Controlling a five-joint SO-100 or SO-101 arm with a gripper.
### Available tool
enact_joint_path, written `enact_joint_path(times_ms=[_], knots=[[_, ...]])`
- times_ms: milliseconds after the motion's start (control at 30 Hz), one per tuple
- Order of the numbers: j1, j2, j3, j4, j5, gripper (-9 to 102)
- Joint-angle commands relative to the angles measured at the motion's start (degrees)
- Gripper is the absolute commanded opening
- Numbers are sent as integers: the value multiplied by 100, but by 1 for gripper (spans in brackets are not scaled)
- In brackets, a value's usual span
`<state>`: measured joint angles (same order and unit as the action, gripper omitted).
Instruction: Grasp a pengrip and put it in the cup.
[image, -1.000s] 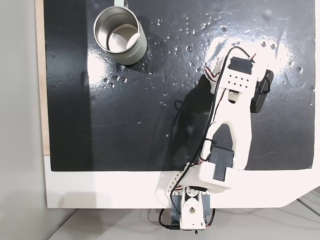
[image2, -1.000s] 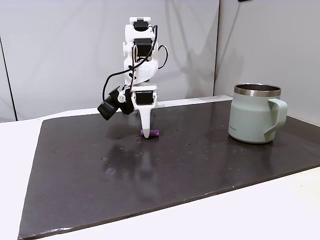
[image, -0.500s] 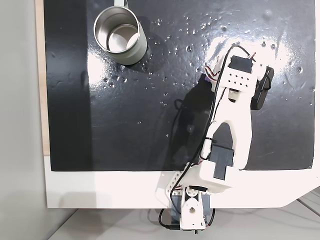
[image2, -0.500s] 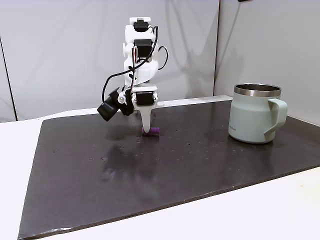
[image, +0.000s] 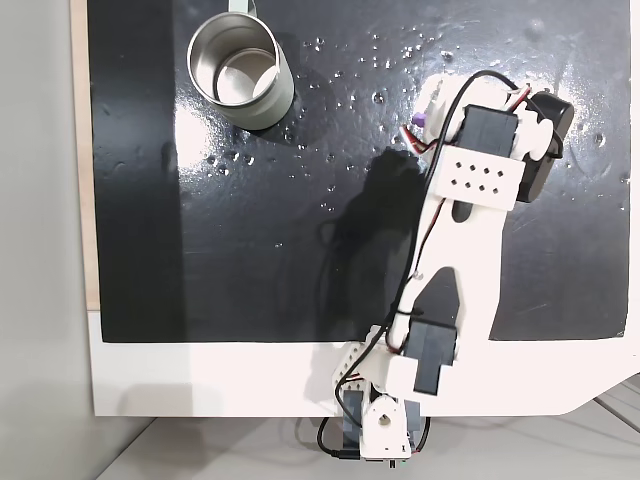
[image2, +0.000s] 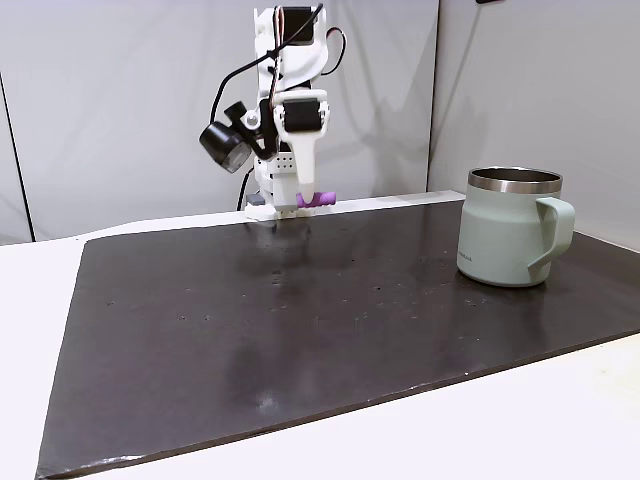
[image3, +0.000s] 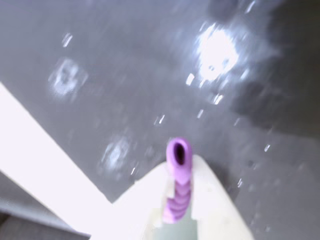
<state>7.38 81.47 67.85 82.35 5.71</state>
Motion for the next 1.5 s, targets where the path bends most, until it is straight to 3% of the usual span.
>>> enact_joint_path(times_ms=[0, 333, 633, 967, 1367, 1467], knots=[[-404, 694, -448, 97, 176, 0], [-1494, 580, -1688, -510, 853, 0], [-2171, 97, -1881, -1055, 1863, 0], [-2944, -334, -2004, -1705, 1591, 0], [-3173, -527, -2347, -1600, 1529, 0], [-3164, -492, -2355, -1564, 1503, 9]])
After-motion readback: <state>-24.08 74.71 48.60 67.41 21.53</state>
